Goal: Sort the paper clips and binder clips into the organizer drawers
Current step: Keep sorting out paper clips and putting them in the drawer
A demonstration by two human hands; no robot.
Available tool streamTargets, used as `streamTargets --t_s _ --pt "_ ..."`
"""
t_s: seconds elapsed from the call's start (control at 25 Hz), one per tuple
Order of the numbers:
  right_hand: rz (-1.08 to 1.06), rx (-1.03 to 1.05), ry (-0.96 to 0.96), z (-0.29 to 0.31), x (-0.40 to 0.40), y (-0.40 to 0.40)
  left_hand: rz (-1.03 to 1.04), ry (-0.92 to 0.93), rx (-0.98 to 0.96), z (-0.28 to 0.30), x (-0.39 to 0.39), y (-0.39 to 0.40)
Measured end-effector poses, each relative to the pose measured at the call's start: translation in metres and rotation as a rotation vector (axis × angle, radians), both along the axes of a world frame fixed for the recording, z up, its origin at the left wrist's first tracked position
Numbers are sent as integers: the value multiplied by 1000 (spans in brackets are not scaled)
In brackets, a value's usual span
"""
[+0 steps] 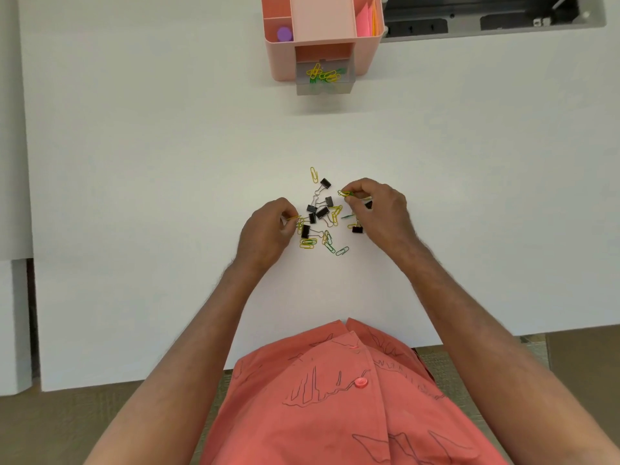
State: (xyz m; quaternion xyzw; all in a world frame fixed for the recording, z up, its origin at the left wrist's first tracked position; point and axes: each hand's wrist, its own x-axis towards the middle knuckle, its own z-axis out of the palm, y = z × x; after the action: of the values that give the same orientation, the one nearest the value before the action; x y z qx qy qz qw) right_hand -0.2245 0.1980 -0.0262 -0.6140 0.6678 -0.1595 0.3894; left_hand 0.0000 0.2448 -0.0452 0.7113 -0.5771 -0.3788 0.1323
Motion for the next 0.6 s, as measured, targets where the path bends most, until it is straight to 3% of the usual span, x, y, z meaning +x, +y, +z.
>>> streamTargets --t_s 0.2,0.32,0.44,0.6 --pt "-199 156 -432 17 1 -19 198 201 14 4 -2 -13" --pt "-208 98 -537 33 6 -48 258 276 -36 14 -2 -32" --pt "-173 -90 -428 49 20 -104 274 347 -137 29 -2 -58" --pt "34 -374 66 60 46 -169 268 347 -294 48 -2 -101"
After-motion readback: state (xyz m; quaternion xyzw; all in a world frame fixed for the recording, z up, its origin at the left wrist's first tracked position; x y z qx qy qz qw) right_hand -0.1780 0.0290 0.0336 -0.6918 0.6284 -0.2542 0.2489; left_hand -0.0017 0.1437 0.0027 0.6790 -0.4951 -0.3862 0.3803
